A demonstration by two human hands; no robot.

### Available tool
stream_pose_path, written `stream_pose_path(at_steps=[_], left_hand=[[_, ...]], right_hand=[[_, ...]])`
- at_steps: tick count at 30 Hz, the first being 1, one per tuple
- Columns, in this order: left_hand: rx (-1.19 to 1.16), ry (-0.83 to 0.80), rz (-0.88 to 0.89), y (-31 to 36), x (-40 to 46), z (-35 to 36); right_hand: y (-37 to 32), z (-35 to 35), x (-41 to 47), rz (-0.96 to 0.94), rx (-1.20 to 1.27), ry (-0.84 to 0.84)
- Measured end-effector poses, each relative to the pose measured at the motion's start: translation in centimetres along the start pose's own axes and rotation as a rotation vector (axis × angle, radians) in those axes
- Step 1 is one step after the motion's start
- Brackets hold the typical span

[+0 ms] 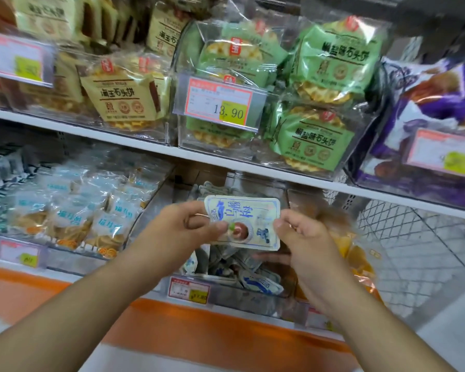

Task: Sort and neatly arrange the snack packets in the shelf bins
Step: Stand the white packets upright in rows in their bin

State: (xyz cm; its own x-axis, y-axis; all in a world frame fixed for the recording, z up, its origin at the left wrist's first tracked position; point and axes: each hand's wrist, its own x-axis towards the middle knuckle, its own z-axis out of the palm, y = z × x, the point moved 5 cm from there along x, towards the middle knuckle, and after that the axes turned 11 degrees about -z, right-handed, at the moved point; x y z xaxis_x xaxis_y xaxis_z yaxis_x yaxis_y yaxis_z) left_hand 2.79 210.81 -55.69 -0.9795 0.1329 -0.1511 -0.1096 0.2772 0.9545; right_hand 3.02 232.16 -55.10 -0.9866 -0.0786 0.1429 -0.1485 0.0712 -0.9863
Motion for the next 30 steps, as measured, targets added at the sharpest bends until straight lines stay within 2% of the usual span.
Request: stream_pose_path(at_steps=[2,3,5,6,8,11,15,21,26,30], left_hand=[[-0.112,-0.035,0.012,0.7,-0.8,0.5],[-0.095,-0.014,0.032,1.1,-1.0,0.6],[0.225,0.109,0.13,1.2,-1.1,0.2],[0.431,0.14,0.167,1.0,-1.0,0.7],[0.64,0.164,0.2,0.8,-1.2,1.5],[0.732,0.164,0.257,1.0,-1.4,3.1],[0.723,0.155,0.283,0.5,-0.4,4.4],[0.722,0.24,0.363,1.2,0.1,4.8],[0.889,0.083,0.395,0.2,0.3,6.9],[1.041,0.089,0.368,-0.9,0.5,9.0]], right_hand=[[-0.1,-0.9,-0.6,0.027,-0.081,-0.061],[-0.1,-1.6,-0.8,-0.003,-0.225,-0.093],[0.0,-2.5,-0.7,-0.07,-0.507,-0.118],[0.1,-3.2,-1.0,-0.086,-0.563,-0.101],[0.1,-3.7,-1.0,-0.119,-0.576,-0.081],[0.3,-4.2,-1.2,-0.135,-0.625,-0.113],[0.5,-4.6,-1.2,-0.151,-0.663,-0.126],[0.5,-4.8,-1.2,-0.162,-0.637,-0.17],[0.6,-5.4,-0.8,-0.208,-0.66,-0.16],[0.8,-5.3,-0.9,-0.213,-0.679,-0.184]])
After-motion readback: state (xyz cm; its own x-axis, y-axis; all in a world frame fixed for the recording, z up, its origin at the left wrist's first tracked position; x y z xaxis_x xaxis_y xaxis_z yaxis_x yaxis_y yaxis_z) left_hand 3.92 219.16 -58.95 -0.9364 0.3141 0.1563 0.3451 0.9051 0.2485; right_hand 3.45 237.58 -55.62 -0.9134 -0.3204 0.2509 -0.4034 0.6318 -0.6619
